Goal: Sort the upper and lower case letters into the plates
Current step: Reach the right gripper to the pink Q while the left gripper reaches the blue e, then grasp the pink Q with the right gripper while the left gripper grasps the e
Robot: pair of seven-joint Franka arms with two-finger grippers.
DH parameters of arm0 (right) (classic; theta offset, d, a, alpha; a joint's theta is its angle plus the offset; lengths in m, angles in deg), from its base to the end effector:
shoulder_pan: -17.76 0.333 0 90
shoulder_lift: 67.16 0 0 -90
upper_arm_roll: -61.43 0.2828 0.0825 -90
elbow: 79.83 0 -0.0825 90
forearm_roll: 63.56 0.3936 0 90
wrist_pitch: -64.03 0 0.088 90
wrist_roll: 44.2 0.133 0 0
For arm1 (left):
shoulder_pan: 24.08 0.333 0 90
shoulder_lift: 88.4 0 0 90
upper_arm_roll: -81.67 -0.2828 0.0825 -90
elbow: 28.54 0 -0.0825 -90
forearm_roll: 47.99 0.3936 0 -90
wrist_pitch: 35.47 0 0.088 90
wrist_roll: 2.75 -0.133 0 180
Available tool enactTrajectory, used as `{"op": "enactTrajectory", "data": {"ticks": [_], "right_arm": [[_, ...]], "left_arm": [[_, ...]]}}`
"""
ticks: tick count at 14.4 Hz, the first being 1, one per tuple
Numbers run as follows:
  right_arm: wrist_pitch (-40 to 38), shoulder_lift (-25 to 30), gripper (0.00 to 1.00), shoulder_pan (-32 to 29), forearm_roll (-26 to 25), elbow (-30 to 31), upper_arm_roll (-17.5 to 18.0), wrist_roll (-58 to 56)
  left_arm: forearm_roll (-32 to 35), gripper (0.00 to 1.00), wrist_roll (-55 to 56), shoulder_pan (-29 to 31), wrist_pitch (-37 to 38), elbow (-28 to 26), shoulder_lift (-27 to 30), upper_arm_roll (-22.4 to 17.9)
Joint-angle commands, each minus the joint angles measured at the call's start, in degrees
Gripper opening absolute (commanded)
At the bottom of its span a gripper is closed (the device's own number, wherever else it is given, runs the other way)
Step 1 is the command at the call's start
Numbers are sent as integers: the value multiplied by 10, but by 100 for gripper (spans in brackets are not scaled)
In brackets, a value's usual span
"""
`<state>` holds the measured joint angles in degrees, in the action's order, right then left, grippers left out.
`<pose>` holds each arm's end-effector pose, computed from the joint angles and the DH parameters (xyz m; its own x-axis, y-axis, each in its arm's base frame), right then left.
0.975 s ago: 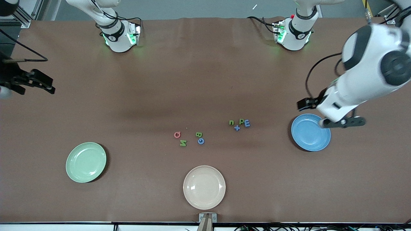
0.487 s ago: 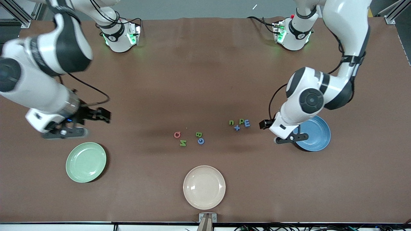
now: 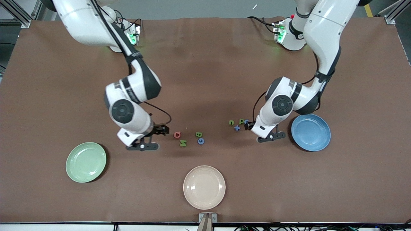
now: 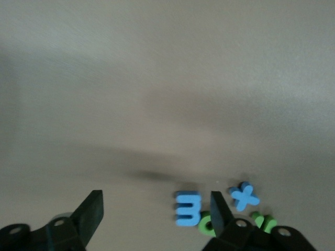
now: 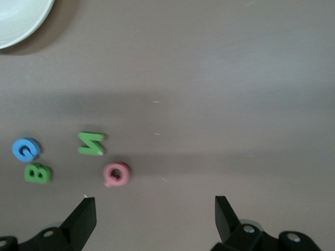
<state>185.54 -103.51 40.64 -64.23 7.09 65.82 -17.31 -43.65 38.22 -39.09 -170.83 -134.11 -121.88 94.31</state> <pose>0.6184 0.3115 0.2303 0.9991 -0.0009 -0.0420 -0.0017 -0.9998 -0.0186 0.5564 -0.2887 0.1499 0.9750 0.2066 -0.0822 0.2090 -0.9777 0.0220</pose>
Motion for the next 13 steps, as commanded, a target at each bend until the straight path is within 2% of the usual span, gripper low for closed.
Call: {"op": "enactTrajectory", "data": {"ticks": [1, 3, 7, 8, 9, 11, 13], "right_arm": [[81, -34, 100, 19, 4, 19, -4, 43], [128, -49, 100, 27, 4, 37, -4, 45], [158, -80, 99, 34, -4, 38, -5, 45], [157, -80, 98, 36, -4, 38, -5, 45], [154, -80, 93, 37, -3, 39, -5, 47], [152, -80, 76, 51, -4, 39, -7, 62], [152, -84, 67, 56, -5, 39, -8, 68]], "left_arm": [[12, 76, 33, -19, -43, -4, -24, -2], [15, 70, 53, -33, -56, -3, -39, -5], [32, 55, 77, -33, -53, -6, -41, -6], [32, 54, 81, -33, -51, -7, -41, -6], [32, 49, 87, -34, -50, -10, -39, -6], [32, 33, 106, -37, -34, -13, -34, -5], [32, 7, 128, -48, -6, -12, -27, -7]]}}
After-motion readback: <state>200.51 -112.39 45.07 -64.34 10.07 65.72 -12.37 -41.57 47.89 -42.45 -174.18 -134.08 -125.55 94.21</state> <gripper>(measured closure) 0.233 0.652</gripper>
